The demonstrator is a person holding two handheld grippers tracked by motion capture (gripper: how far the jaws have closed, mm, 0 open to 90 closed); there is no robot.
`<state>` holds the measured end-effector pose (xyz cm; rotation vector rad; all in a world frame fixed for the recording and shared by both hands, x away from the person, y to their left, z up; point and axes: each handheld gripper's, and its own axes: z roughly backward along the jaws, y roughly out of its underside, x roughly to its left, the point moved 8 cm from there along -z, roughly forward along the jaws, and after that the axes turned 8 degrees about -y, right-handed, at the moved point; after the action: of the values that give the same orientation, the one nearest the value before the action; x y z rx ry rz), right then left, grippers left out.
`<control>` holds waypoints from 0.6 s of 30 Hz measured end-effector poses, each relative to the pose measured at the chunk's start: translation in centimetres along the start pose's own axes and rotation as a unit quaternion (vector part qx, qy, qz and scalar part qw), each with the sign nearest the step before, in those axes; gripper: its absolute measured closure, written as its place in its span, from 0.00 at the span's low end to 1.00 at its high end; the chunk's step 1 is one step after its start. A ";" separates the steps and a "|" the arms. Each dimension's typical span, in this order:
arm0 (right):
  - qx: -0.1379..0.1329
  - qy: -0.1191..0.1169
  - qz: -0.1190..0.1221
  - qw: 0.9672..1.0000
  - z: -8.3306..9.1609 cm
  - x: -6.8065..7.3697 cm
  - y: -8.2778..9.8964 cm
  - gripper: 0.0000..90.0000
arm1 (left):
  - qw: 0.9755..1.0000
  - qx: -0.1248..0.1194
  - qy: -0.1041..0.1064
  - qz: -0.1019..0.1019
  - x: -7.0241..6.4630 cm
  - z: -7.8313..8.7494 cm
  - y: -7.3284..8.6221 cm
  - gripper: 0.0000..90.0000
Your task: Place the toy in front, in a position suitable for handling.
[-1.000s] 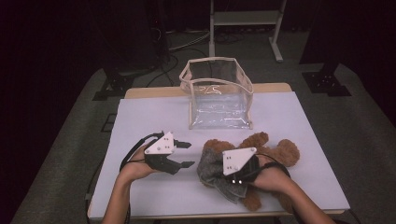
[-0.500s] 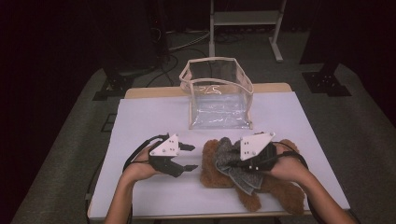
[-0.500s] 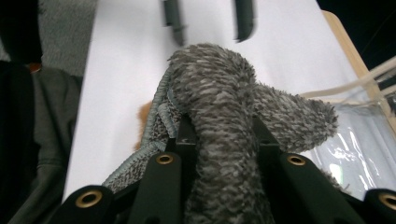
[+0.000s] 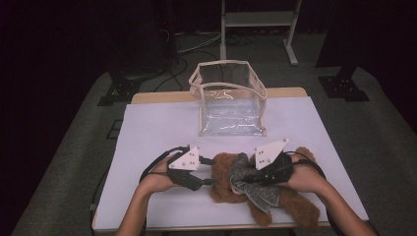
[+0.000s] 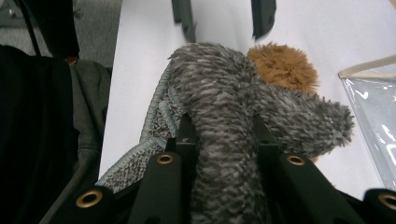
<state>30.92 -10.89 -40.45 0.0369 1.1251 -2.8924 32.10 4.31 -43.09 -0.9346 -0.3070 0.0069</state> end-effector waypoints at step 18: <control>-0.006 0.019 -0.052 0.998 0.6 -2.2 3.1 0.79 | 1.000 0.001 -0.002 -0.001 -0.4 -1.3 -0.2 0.45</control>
<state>33.28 -13.47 -42.02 0.0344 1.1842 -2.9885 32.05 3.10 -43.78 -0.9329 -0.3117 0.0063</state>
